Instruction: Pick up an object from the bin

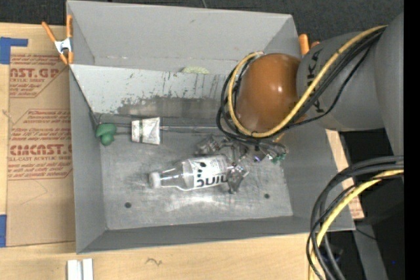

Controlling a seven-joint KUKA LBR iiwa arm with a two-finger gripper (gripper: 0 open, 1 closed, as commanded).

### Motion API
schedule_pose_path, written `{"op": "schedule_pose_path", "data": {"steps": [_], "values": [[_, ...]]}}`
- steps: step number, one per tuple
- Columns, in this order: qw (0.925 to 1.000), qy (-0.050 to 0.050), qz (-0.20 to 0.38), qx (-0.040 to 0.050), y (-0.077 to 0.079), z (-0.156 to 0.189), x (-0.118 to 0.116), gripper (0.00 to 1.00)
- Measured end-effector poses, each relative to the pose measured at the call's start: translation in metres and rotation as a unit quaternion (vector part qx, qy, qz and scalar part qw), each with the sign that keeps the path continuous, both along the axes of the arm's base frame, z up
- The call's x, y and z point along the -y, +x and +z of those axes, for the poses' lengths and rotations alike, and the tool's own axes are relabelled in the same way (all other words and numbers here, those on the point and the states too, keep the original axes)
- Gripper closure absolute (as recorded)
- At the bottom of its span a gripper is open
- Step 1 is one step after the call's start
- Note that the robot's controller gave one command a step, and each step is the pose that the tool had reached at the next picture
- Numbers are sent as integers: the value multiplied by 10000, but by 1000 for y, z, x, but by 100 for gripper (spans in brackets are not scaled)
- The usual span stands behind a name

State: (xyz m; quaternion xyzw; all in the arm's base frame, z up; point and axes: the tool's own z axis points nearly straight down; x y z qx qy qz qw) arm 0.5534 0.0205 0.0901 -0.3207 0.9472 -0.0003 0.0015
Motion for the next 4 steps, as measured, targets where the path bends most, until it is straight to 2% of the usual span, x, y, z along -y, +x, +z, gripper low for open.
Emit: {"op": "schedule_pose_path", "data": {"steps": [1,3,4], "values": [[9986,-3,537,4,5,-14,-4,100],[9986,1,538,-6,4,-10,-4,100],[9986,5,536,-42,2,9,-5,100]]}}
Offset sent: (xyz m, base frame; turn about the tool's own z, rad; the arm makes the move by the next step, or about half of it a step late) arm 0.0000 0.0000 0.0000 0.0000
